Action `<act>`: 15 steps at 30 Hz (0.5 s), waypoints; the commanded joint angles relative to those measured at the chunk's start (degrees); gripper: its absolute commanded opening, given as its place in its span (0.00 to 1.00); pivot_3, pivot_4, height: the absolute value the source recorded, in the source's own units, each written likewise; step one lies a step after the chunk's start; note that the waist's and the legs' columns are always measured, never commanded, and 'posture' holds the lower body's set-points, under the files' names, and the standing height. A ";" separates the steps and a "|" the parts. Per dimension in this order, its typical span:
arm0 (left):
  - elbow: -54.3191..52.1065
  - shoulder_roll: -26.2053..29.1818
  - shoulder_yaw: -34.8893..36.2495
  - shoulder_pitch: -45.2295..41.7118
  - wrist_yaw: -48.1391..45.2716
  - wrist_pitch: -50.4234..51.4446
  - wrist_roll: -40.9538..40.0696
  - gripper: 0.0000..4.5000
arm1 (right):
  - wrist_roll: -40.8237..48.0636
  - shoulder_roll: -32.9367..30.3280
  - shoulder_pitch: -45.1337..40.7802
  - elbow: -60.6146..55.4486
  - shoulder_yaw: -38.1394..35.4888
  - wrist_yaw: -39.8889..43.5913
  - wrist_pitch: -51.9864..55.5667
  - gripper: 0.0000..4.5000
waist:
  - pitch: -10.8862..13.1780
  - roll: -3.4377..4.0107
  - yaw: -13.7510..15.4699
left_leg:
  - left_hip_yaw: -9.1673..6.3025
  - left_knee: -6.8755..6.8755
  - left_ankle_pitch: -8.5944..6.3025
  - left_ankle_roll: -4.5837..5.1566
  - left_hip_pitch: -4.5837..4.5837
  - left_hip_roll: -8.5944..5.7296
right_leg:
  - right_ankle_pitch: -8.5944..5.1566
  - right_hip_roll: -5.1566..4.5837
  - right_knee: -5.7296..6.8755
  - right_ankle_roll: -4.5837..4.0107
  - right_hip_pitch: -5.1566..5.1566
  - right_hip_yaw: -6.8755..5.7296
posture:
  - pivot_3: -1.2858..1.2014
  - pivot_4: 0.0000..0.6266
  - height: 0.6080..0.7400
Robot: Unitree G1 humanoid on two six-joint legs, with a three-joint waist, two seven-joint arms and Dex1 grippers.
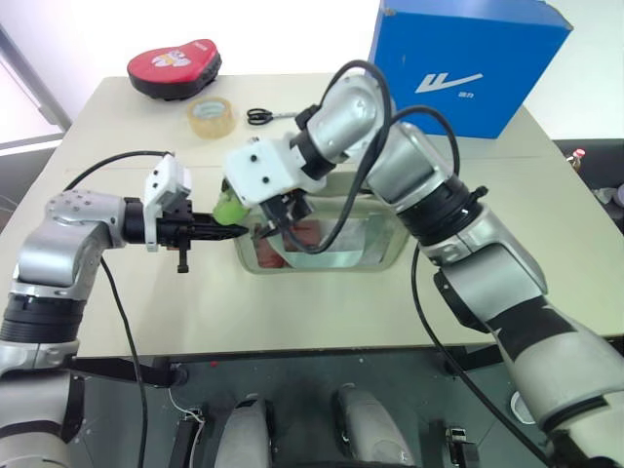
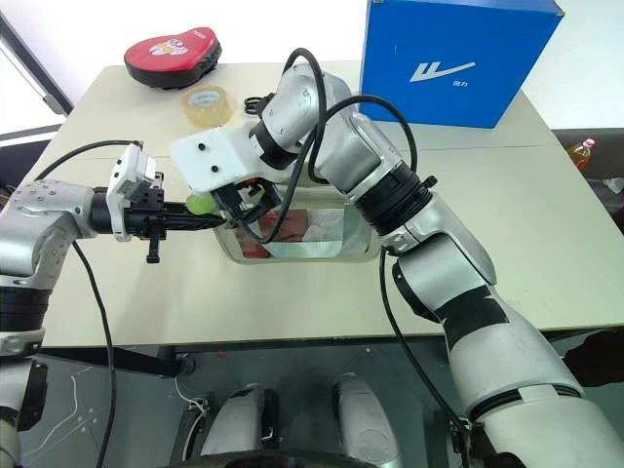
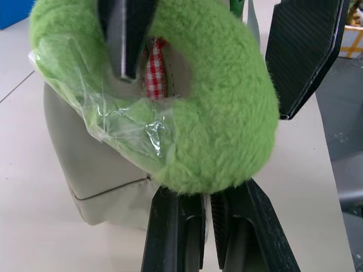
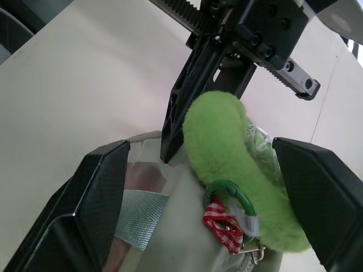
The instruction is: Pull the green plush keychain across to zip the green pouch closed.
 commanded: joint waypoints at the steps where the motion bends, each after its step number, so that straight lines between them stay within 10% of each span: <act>1: -0.99 0.56 0.62 -0.43 0.14 -0.32 -0.13 0.00 | -0.68 0.49 -2.06 -0.48 -0.33 -0.29 -0.10 0.86 | 0.00 0.00 0.00 | 0.00 0.00 0.00 0.00 0.00 0.00 | 0.00 0.00 0.00 0.00 0.00 0.00 | 0.52 0.24 0.98; 5: -1.16 0.58 0.64 -0.31 0.28 -0.27 -0.18 0.00 | -1.47 1.17 -2.55 0.34 -0.30 -0.48 1.04 0.67 | 0.00 0.00 0.00 | 0.00 0.00 0.00 0.00 0.00 0.00 | 0.00 0.00 0.00 0.00 0.00 0.00 | 0.52 0.24 0.98; 11: -1.19 0.65 0.76 0.05 0.54 -0.36 -0.11 0.00 | -1.76 1.45 -2.32 -0.14 -0.52 -0.52 2.72 0.01 | 0.00 0.00 0.00 | 0.00 0.00 0.00 0.00 0.00 0.00 | 0.00 0.00 0.00 0.00 0.00 0.00 | 0.52 0.24 0.98; 15: -1.12 0.58 0.67 0.69 0.84 -0.57 0.09 0.00 | -0.31 1.52 -2.77 -0.99 -1.72 0.13 5.62 0.01 | 0.00 0.00 0.00 | 0.00 0.00 0.00 0.00 0.00 0.00 | 0.00 0.00 0.00 0.00 0.00 0.00 | 0.52 0.24 0.98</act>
